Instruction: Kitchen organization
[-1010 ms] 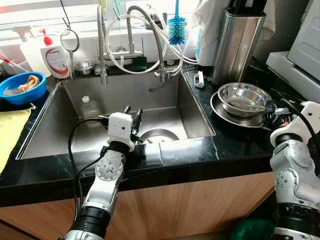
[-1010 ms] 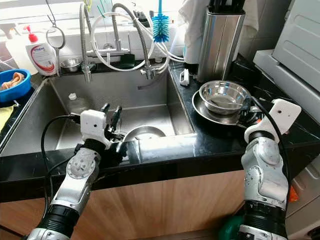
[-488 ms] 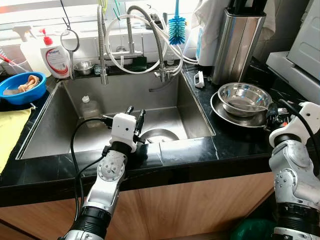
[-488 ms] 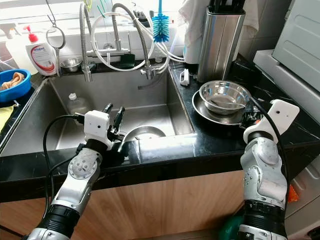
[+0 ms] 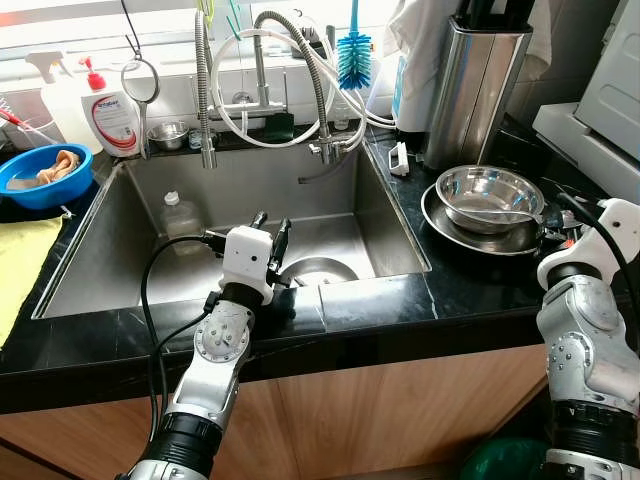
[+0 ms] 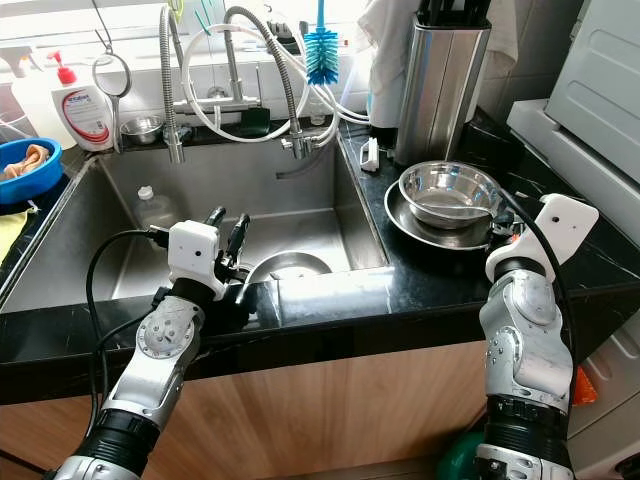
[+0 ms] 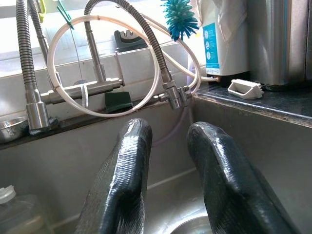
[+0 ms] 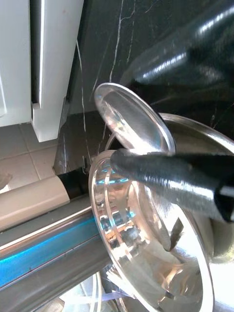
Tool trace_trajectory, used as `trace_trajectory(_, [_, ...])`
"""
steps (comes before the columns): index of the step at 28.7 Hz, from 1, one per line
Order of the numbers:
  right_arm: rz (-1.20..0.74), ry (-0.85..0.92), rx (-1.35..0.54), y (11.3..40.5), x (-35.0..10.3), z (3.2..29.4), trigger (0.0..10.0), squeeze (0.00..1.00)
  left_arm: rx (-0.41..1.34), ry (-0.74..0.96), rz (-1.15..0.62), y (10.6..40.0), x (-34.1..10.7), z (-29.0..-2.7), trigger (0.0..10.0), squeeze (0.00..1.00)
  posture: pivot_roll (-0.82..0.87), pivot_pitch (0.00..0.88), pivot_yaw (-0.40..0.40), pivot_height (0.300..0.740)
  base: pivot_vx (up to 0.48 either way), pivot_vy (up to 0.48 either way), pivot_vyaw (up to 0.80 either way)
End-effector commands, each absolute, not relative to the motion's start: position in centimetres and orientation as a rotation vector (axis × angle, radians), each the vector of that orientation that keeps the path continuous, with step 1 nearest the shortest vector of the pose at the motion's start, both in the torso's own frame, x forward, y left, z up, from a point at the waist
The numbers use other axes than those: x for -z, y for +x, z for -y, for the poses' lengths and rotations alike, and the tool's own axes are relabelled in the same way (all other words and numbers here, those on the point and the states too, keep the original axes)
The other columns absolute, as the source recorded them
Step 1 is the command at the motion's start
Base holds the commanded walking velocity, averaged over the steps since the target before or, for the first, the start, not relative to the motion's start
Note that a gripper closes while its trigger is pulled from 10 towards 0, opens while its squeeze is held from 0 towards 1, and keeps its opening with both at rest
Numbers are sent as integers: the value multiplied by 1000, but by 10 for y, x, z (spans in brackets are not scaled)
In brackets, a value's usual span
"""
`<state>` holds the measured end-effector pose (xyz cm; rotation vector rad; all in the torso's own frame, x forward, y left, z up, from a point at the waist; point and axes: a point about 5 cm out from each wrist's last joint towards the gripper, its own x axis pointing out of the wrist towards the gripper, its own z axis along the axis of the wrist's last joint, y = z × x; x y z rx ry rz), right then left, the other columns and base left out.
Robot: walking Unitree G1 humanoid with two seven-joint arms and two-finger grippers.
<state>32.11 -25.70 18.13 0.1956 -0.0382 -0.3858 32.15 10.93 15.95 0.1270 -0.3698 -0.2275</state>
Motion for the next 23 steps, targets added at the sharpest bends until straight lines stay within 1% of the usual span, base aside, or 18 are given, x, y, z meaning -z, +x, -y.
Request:
trace_trajectory(1, [53,198,378,323,-186,256,2667,0,229,140,394,323,-165,-109,10000,0,-163,0,44,740,0,0,0])
trace_trajectory(2, [53,197,379,323,-186,256,2510,0,228,140,394,323,-165,-109,10000,0,-163,0,44,740,0,0,0])
trace_trajectory(5, [53,198,378,324,-186,255,2549,0,228,140,394,323,-165,-109,10000,0,-163,0,44,740,0,0,0])
trace_trajectory(8, [56,197,376,325,-187,254,2157,0,228,140,394,323,-165,-109,10000,0,-163,0,44,740,0,0,0])
trace_trajectory(9, [58,199,375,325,-187,254,1725,0,228,140,394,323,-165,-109,10000,0,-163,0,44,740,0,0,0])
trace_trajectory(11, [62,199,374,325,-187,253,1333,0,228,140,394,323,-165,-109,10000,0,-163,0,44,740,0,0,0])
trace_trajectory(14, [87,199,374,325,-192,253,1490,0,227,140,394,323,-165,-109,10000,0,-163,0,44,740,0,0,0])
trace_trajectory(15, [103,187,368,325,-194,252,3333,0,227,140,394,323,-165,-109,10000,0,-162,0,44,740,0,0,0])
trace_trajectory(16, [113,178,364,325,-196,251,3333,0,227,140,394,323,-165,-110,10000,0,-163,0,45,740,0,0,0])
trace_trajectory(17, [129,178,346,325,-198,248,8392,0,227,141,394,323,-165,-110,10000,0,-163,0,45,740,0,0,0])
trace_trajectory(18, [139,182,329,326,-199,245,10000,0,228,141,394,323,-165,-110,10000,0,-163,0,45,740,0,0,0])
trace_trajectory(23, [277,86,246,326,-225,231,10000,0,226,141,395,323,-165,-110,10000,0,-162,0,45,740,0,0,0])
